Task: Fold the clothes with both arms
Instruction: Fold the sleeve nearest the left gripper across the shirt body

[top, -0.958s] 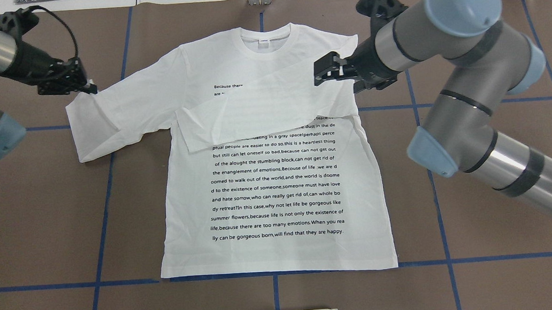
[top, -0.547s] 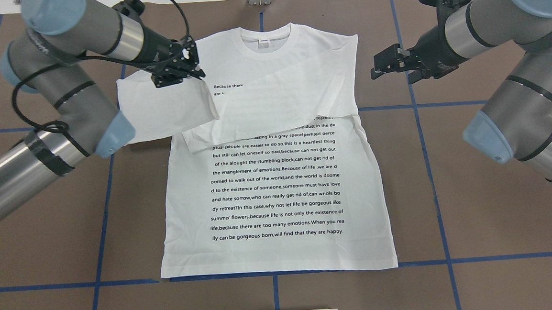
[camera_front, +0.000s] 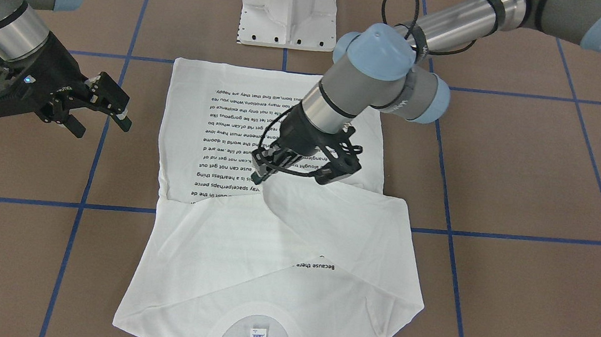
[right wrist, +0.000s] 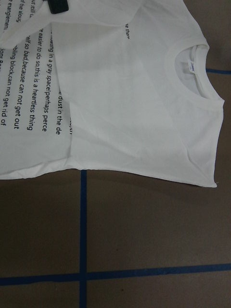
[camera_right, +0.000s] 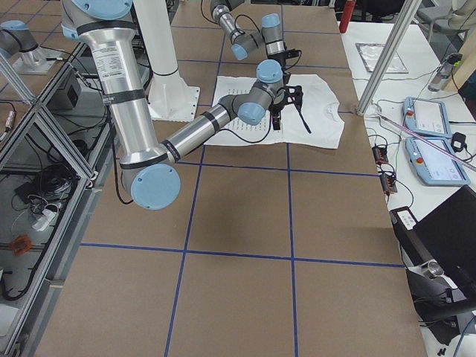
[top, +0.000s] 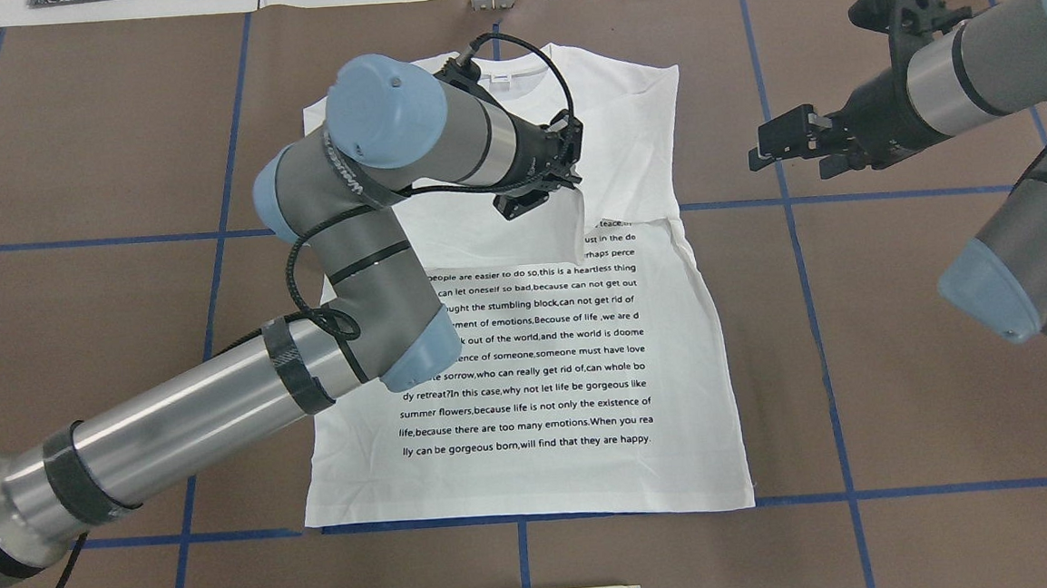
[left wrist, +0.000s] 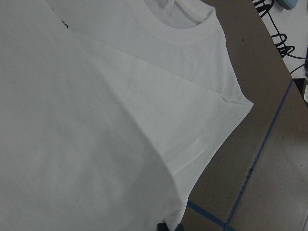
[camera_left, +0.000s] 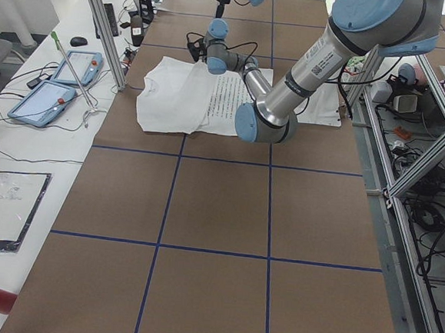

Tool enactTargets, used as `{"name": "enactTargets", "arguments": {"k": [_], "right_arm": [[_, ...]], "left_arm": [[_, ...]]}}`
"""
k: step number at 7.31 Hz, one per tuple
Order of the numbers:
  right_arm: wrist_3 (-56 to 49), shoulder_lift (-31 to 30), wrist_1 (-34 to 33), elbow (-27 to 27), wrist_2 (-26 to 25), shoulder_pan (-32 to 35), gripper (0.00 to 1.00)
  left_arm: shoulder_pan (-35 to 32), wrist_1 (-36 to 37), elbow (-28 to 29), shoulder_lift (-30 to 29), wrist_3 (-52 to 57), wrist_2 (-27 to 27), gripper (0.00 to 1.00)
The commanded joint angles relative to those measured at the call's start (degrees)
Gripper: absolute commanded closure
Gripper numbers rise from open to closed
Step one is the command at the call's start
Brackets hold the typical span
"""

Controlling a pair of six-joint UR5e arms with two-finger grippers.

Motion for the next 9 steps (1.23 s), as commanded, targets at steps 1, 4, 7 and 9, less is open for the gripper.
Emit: {"name": "enactTargets", "arguments": {"k": [1,4,7,9], "right_arm": [[-0.4,-1.2,0.0,0.5,-0.1,0.3,0.01],[-0.4,-1.5,0.0,0.6,-0.1,0.4,0.01],[-0.4,-1.1,0.0,0.7,0.1,0.3,0.01],[-0.2,-1.4,0.0,1.2,0.1,0.3,0.01]], "left_arm": [[2.9,-0.1,5.8,-5.0,-0.3,2.6,1.00],[5.2,-0.9,9.1,-6.5,0.0,6.7,1.00],[6.2,-2.3,13.4,-9.7,0.2,7.7,1.00],[6.4,-2.4,14.6,-10.6,0.4,8.4,0.93]]}}
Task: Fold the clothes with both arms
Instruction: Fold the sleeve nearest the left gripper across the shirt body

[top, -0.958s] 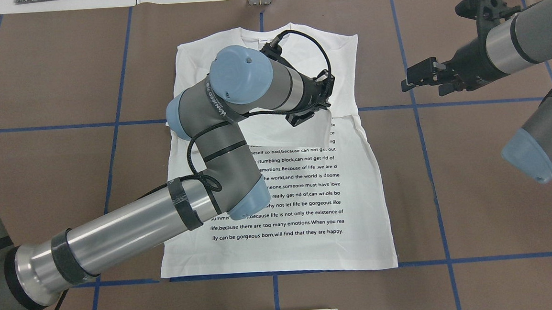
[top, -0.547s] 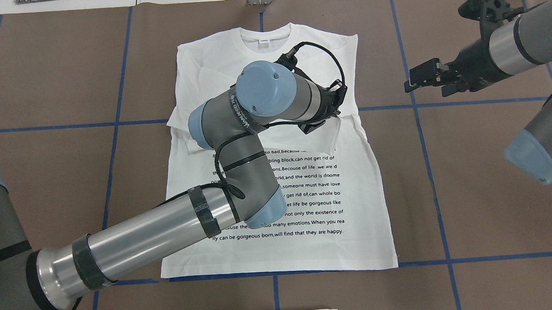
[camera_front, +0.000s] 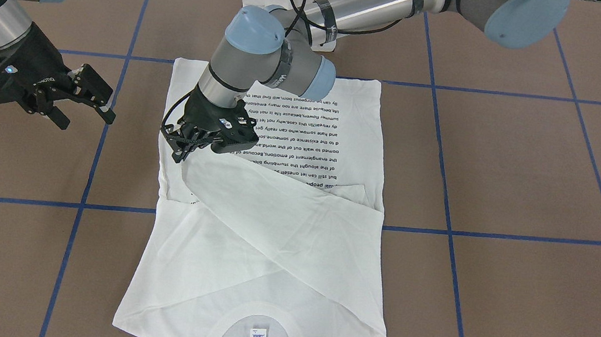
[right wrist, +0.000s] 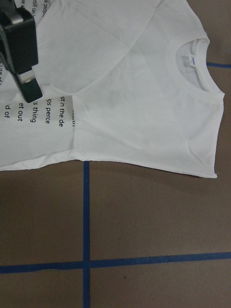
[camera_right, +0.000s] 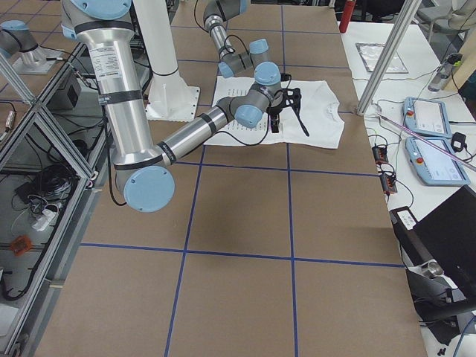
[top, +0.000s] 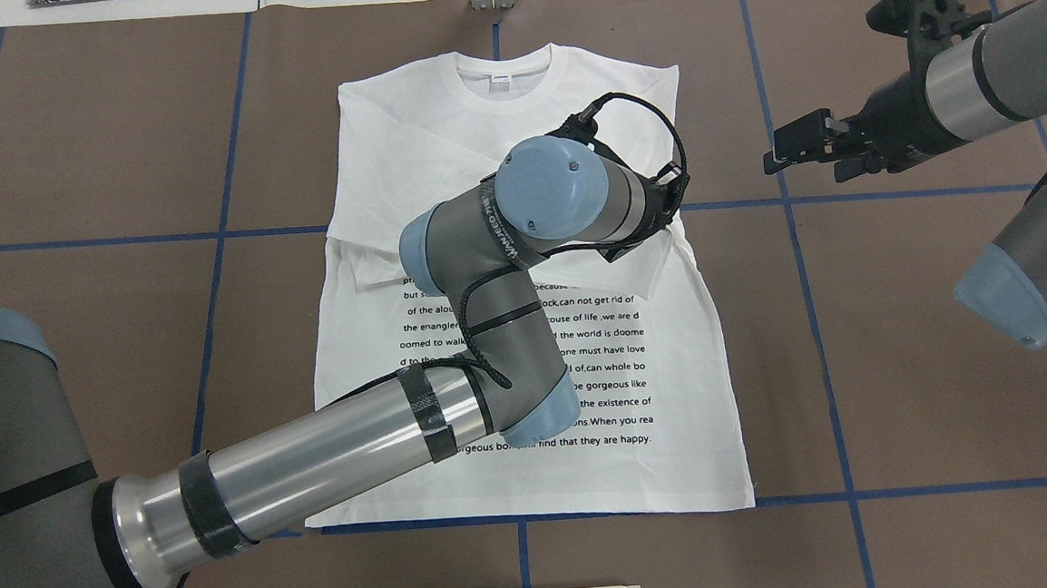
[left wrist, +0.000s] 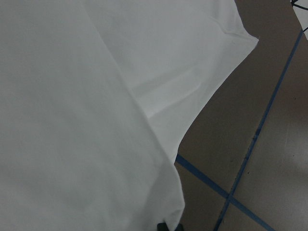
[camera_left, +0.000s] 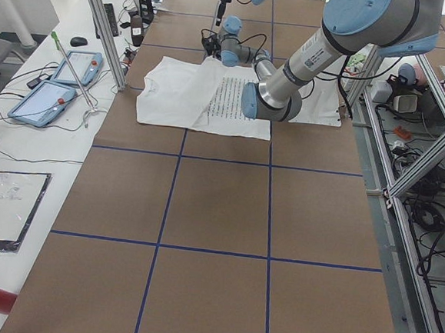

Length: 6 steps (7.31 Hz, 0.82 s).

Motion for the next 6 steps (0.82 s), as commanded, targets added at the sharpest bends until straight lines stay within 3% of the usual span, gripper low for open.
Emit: {"name": "enactTargets", "arguments": {"k": [1,2,3,4,6], "right_arm": [[0.4,-0.4,-0.1,0.9,0.0,0.0,0.01],[0.8,-0.5,-0.1,1.1,0.0,0.0,0.01],[1.0,-0.6,-0.1,1.4,-0.1,0.0,0.01],[1.0,-1.2,0.0,1.5,-0.1,0.1,0.01],[2.2,-1.9,-0.7,2.6,-1.4,0.1,0.00]], "left_arm": [[0.1,-0.1,0.9,-0.9,0.1,0.3,0.90],[0.1,-0.1,0.9,-1.0,0.1,0.4,0.68],[0.1,-0.1,0.9,-1.1,0.1,0.3,0.22],[0.1,-0.1,0.9,-1.1,0.1,0.3,0.07],[-0.2,0.1,-0.3,-0.8,0.4,0.0,0.05]]}}
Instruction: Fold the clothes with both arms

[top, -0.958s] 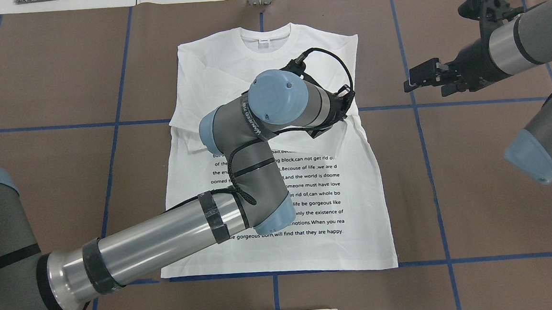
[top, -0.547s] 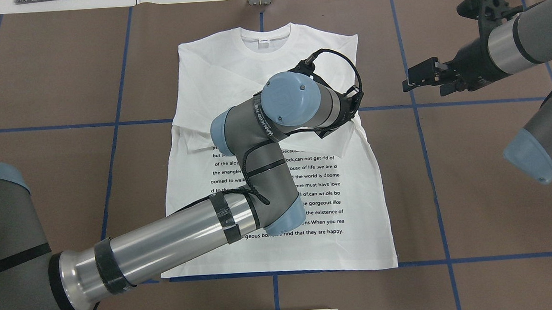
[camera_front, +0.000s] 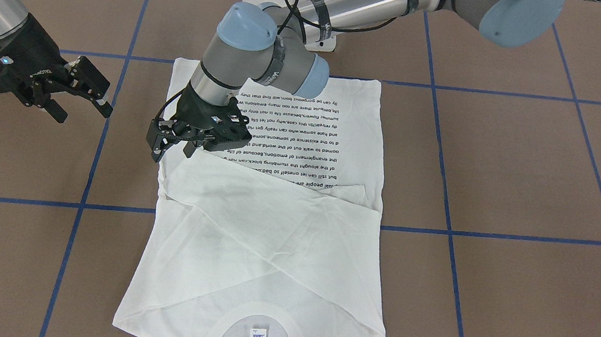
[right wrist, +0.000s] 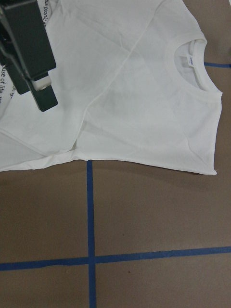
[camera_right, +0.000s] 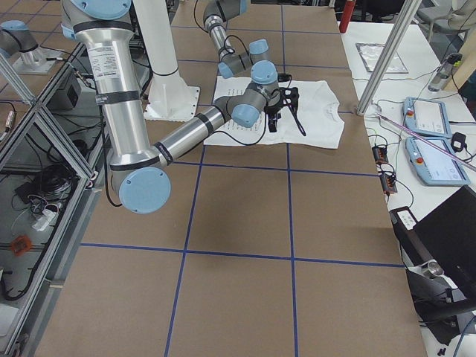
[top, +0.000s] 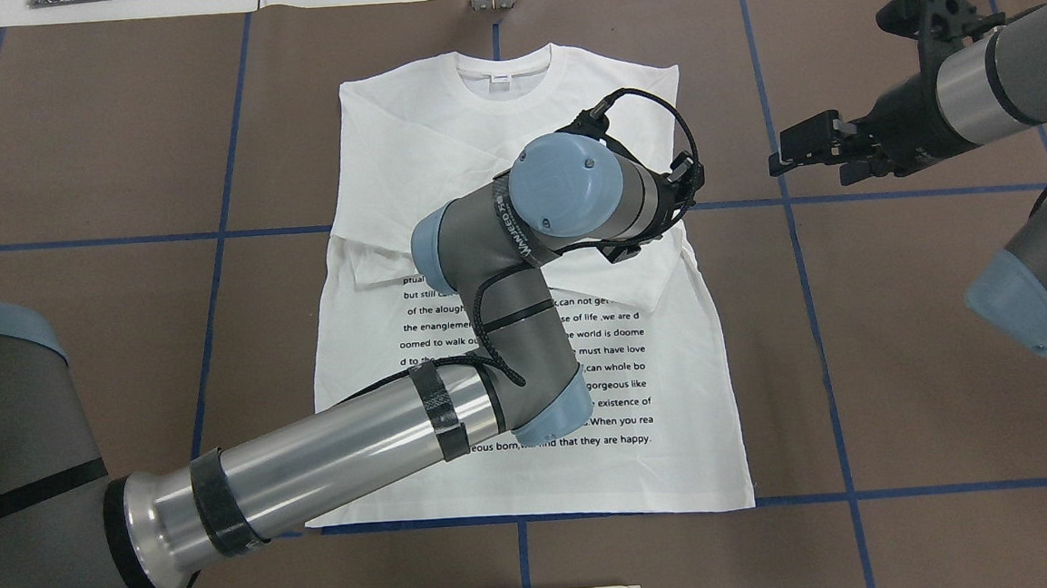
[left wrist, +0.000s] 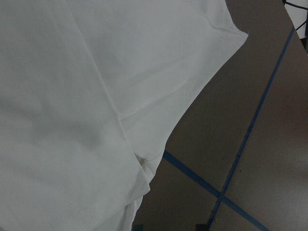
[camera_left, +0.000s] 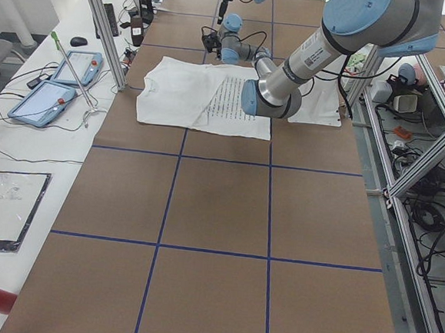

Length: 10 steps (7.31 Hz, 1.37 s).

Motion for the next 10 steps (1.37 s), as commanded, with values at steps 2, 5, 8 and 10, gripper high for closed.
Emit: {"name": "enactTargets", "arguments": {"k": [2,5,8,10], "right_arm": [[7.0,-2.2,-0.6,0.8,-5.9,-0.5,0.00],[19.5,-10.8,-0.5,6.6,-9.3,-1.6,0.00],[34.2,-15.2,-0.3,10.6,-20.1,-12.9,0.00],[41.9,-14.1,-0.6,10.5,-34.4,-28.1,0.01]], "left_arm": [[-0.3,8.6,-11.2,4.0,2.7,-0.6,0.05],[-0.5,14.4,-39.4,27.2,32.6,-0.5,0.05],[-3.6,14.6,-46.0,37.0,52.6,-0.1,0.07],[-4.6,14.5,-55.3,48.9,53.4,-0.5,0.11]]}}
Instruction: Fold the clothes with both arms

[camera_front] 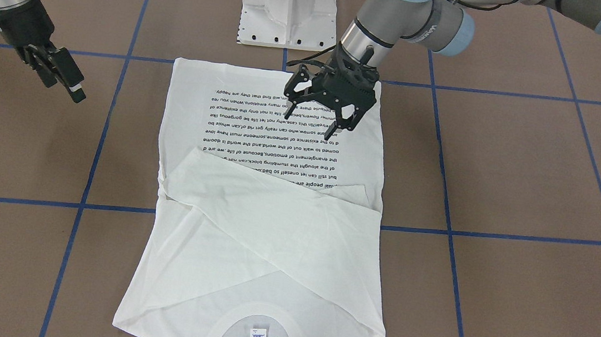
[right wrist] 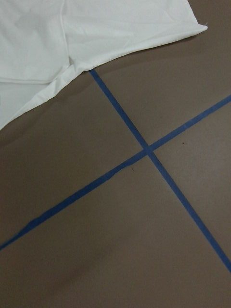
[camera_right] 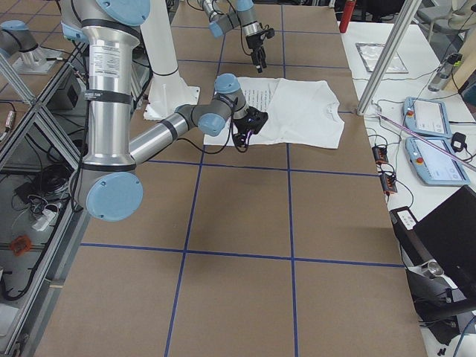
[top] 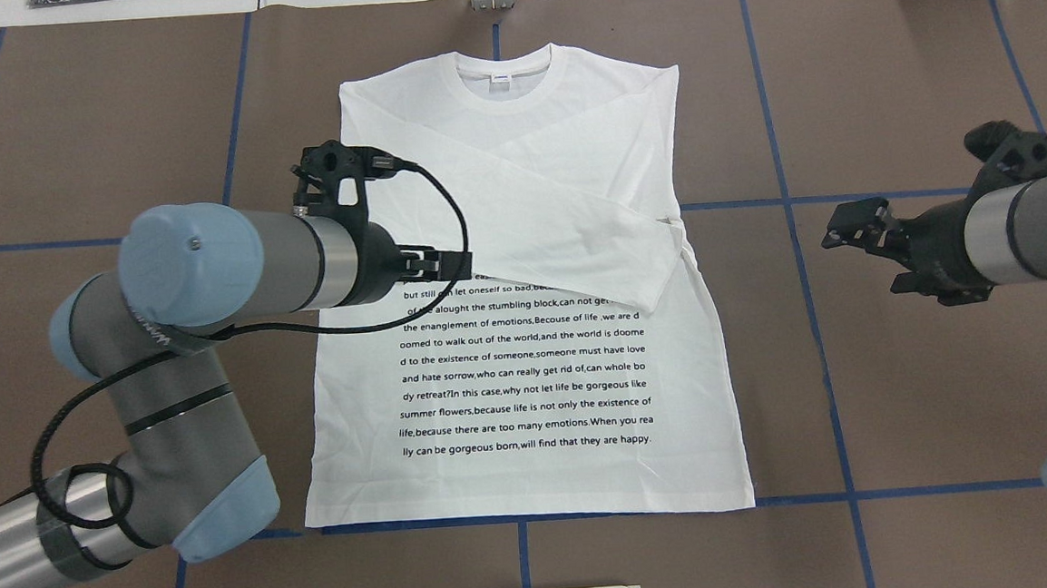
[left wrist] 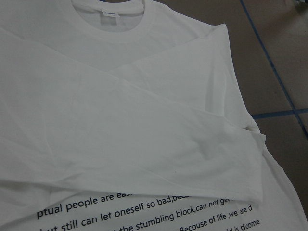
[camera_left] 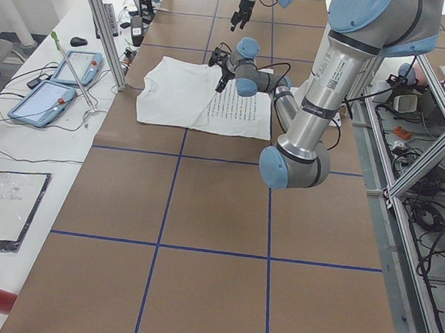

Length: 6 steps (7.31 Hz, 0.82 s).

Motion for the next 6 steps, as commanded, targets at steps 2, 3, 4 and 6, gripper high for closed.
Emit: {"name": "enactTargets", "arguments": {"k": [2,3,4,6], "right_arm": [[12.7,1.1,-0.2,0.2,-15.3,-17.9,0.01],[17.1,1.2,-1.1,0.2,-19.3,-22.9,0.01],[22.1,2.2,-4.7,0.3,-22.6,-27.4,0.01],[28.4,5.2,-9.4,-0.1,-26.1,-33.6,0.01]], "left_arm": [[-1.8,-0.5,-8.6,9.9,2.7,-0.3,0.01],[-1.8,-0.5,-11.4,12.4,-1.6,-0.3,0.01],[-1.6,-0.4,-12.6,12.7,-2.4,-0.2,0.01],[-1.5,-1.3,-13.9,13.5,-5.0,-1.1,0.01]]}}
